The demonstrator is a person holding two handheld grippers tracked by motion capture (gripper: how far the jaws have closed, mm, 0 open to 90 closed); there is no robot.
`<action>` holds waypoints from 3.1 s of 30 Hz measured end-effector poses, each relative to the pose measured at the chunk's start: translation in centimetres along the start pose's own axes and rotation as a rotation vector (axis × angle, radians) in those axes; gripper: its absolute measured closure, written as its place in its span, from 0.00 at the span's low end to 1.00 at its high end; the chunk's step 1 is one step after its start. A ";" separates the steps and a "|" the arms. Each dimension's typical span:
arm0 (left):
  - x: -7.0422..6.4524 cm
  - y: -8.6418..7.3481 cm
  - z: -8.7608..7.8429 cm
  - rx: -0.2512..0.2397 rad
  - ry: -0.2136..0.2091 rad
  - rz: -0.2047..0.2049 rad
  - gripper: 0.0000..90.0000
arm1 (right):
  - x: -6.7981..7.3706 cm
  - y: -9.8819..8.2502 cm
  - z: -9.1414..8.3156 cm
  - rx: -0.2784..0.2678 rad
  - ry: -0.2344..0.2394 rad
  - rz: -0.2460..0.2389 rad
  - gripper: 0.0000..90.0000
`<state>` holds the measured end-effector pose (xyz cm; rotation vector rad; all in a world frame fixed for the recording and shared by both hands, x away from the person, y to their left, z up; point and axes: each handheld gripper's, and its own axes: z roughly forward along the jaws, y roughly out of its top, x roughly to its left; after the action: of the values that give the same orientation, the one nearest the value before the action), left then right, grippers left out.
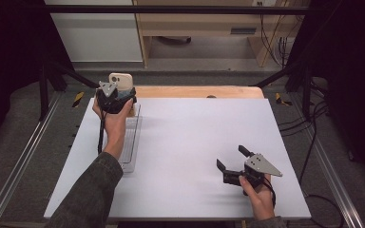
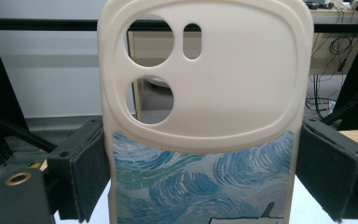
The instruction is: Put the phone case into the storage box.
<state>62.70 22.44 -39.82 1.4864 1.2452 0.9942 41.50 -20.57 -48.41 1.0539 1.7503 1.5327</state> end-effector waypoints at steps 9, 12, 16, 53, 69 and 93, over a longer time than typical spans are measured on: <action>-0.1 -0.1 0.1 0.005 0.000 -0.006 0.13 | 0.0 0.0 0.0 -0.001 0.005 0.006 0.03; -0.1 -0.1 0.2 0.009 0.002 -0.006 0.13 | 0.0 0.0 0.0 -0.002 0.005 0.007 0.03; 0.0 -0.3 0.3 0.017 0.002 0.001 0.13 | 0.1 0.1 -0.1 -0.004 0.003 0.006 0.03; -0.2 -2.3 2.4 0.062 -0.025 0.002 0.12 | 0.2 -0.1 0.1 0.026 0.014 -0.009 0.04; 0.3 -2.9 2.7 0.075 -0.012 0.002 0.12 | 0.2 -0.1 0.0 0.027 0.011 -0.005 0.04; 0.5 -3.7 3.2 0.091 -0.015 0.001 0.12 | 0.2 -0.2 0.1 0.026 0.021 0.002 0.04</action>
<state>64.93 22.65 -44.13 1.5616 1.2936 0.9369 41.49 -20.34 -48.57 1.0561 1.7891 1.5311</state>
